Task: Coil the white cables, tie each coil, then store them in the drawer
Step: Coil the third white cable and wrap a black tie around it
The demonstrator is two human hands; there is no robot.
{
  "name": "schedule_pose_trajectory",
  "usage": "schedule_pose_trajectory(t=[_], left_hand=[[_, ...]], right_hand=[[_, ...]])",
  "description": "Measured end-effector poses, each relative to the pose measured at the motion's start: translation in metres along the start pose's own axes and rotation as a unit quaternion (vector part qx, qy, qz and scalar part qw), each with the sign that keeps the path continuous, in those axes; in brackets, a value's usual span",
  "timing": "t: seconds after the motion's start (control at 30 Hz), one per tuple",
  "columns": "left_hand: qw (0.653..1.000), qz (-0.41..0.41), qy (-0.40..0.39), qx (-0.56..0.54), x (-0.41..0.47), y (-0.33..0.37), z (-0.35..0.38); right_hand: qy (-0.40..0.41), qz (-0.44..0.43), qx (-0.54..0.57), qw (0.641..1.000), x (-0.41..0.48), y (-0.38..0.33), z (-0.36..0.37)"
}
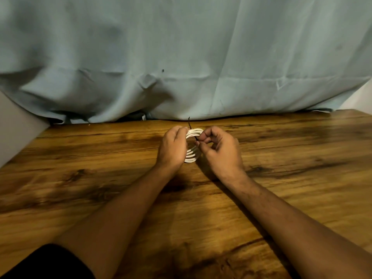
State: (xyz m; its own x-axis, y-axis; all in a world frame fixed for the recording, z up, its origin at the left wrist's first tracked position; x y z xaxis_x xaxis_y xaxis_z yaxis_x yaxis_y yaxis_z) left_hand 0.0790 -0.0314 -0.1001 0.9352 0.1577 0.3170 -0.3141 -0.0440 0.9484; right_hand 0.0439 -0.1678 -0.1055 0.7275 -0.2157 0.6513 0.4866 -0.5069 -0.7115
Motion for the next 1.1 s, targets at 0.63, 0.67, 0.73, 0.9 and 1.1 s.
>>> schedule_pose_trajectory(t=[0.63,0.67,0.73,0.9,1.1], left_hand=[[0.996,-0.006,-0.055,-0.068,-0.001,-0.001,-0.002],[0.996,-0.008,-0.058,-0.07,-0.002,-0.001,-0.001],[0.996,-0.009,-0.062,-0.067,-0.003,-0.001,0.001],[0.997,0.017,-0.061,-0.04,-0.005,0.002,0.001],[0.995,0.088,-0.007,0.046,0.011,-0.002,-0.016]], right_hand=[[-0.003,0.001,0.023,1.0,0.005,0.003,-0.005],[-0.003,-0.003,0.015,1.0,0.005,0.004,-0.005],[-0.004,-0.006,0.007,1.0,0.005,0.005,-0.005],[-0.01,0.007,0.013,1.0,0.004,0.003,-0.003],[-0.145,0.167,0.218,0.951,0.002,-0.016,-0.016]])
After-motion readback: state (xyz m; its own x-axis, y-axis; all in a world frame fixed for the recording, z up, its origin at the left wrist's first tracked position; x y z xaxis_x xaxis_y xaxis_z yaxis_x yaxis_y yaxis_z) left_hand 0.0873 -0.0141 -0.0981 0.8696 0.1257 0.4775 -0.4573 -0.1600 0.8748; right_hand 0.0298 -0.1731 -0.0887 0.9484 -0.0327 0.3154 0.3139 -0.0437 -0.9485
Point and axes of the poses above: each hand's wrist, its own x-axis towards the middle knuckle, its own z-axis out of the palm, y = z × x, the point moved 1 cm from there along x, towards the middle knuckle, and after that the axes turned 5 degrees about y, right-handed, at the moved point
